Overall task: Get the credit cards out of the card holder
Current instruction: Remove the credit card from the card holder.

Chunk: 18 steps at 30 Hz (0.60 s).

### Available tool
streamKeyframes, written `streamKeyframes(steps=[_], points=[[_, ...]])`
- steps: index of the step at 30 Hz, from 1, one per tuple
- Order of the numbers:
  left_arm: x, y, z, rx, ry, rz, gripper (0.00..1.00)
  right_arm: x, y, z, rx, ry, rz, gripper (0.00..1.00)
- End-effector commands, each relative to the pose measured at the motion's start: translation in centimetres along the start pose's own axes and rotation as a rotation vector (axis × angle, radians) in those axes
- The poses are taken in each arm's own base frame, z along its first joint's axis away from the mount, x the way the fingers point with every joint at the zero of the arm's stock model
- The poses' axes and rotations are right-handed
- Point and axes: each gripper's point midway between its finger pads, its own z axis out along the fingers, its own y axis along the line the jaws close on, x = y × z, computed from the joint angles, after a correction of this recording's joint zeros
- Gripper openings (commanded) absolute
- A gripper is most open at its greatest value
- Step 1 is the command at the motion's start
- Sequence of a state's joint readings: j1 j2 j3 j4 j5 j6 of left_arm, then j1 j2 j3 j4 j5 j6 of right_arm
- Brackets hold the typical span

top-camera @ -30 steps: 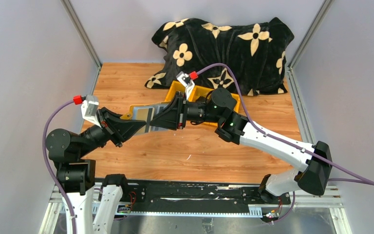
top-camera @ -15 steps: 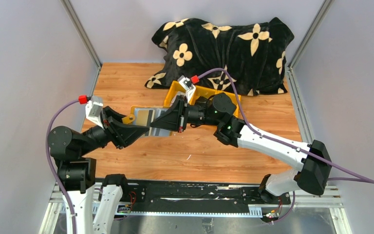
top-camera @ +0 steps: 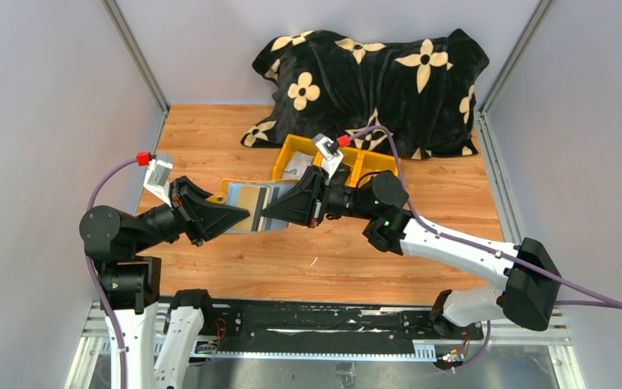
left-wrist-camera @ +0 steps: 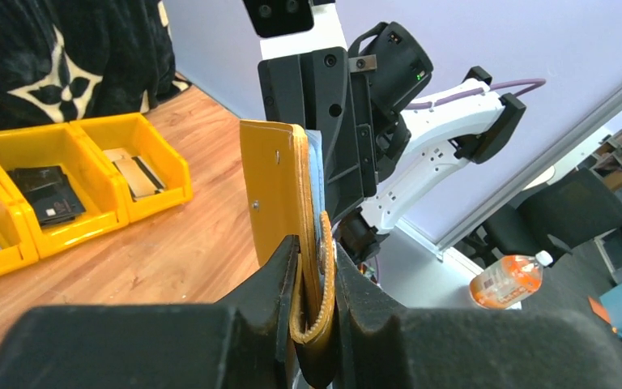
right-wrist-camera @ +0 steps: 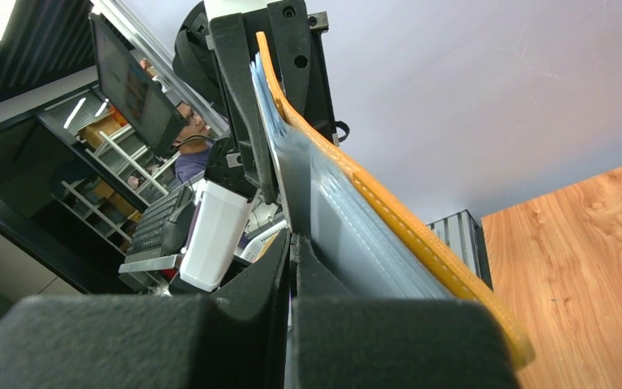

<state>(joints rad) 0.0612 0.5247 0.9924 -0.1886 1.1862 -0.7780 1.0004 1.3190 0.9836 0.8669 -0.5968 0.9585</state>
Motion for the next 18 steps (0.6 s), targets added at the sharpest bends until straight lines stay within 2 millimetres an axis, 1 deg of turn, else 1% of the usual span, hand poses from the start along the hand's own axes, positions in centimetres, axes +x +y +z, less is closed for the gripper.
streamKeyframes(steps=[1,4,8,11,12,13,14,15,17,18], points=[[-0.4,-1.6,0.0,0.058,0.004,-0.004,0.17,-1.7,1.2,-0.7,-0.044,-0.081,-0.022,0.00],[-0.6,-1.9,-0.1,0.059,-0.001,-0.004,0.17,-1.4,1.1,-1.0,-0.050,-0.089,-0.013,0.00],[-0.7,-2.1,-0.1,0.060,-0.004,0.001,0.15,-1.3,1.4,-1.2,-0.075,-0.097,-0.006,0.00],[-0.8,-2.2,-0.1,0.058,-0.009,0.004,0.12,-1.3,1.7,-1.2,-0.086,-0.090,-0.006,0.00],[-0.8,-2.0,-0.1,0.053,-0.012,0.004,0.08,-1.3,2.0,-1.0,-0.100,-0.085,-0.005,0.04],[-0.8,-2.0,-0.1,0.051,-0.013,0.004,0.06,-1.3,2.0,-0.9,-0.101,-0.084,-0.004,0.06],[-0.8,-1.8,-0.1,0.043,-0.018,0.005,0.03,-1.6,2.2,-0.8,-0.110,-0.086,-0.003,0.16],[-0.8,-1.6,0.0,0.034,-0.024,0.006,0.00,-1.7,2.3,-0.6,-0.117,-0.089,-0.003,0.24],[-0.8,-1.3,-0.1,0.022,-0.030,0.009,0.00,-2.1,2.6,-0.3,-0.125,-0.094,-0.005,0.35],[-0.7,-1.3,-0.1,0.019,-0.032,0.012,0.00,-2.3,2.7,0.0,-0.129,-0.093,-0.008,0.38]])
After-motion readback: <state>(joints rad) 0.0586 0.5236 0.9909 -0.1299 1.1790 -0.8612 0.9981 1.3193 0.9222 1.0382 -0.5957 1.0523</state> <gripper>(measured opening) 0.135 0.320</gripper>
